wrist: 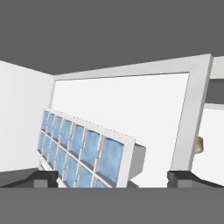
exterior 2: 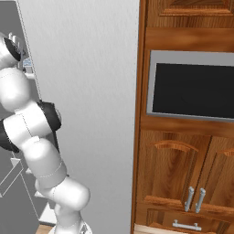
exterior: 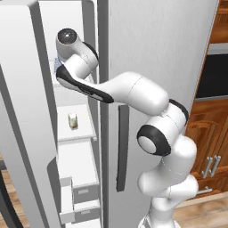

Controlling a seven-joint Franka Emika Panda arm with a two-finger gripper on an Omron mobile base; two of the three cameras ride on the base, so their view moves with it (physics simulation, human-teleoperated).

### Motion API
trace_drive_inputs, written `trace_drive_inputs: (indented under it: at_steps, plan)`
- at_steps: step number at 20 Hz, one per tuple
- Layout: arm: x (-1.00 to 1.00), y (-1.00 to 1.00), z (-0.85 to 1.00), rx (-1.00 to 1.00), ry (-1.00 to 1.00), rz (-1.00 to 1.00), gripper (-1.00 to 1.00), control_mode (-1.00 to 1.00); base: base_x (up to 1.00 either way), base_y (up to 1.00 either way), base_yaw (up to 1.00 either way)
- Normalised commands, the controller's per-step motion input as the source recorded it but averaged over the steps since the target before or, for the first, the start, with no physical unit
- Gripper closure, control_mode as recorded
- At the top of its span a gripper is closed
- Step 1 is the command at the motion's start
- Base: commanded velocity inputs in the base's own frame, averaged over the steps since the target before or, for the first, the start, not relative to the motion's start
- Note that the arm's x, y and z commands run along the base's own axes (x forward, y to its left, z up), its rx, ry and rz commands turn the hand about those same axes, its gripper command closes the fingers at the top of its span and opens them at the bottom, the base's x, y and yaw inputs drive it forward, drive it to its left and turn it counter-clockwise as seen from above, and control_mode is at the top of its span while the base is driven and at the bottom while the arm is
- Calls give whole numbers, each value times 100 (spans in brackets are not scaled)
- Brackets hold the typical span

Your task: Open the freezer door, pick up the ice cube tray from the freezer, and place it on the dining counter.

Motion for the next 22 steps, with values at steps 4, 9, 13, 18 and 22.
trace_drive_inputs:
  at_steps: [4, 9, 13, 18, 22]
  plan:
    - [6, 0, -8, 0, 0, 0, -100, -100, 0, 0, 0]
    - [1, 0, -38, 0, -3, 0, -100, -100, 0, 0, 0]
    - [1, 0, -33, 0, -6, 0, -100, -100, 0, 0, 0]
    - [8, 0, -14, 0, -4, -3, -100, -100, 0, 0, 0]
    - [17, 0, -10, 0, -1, -4, -100, -100, 0, 0, 0]
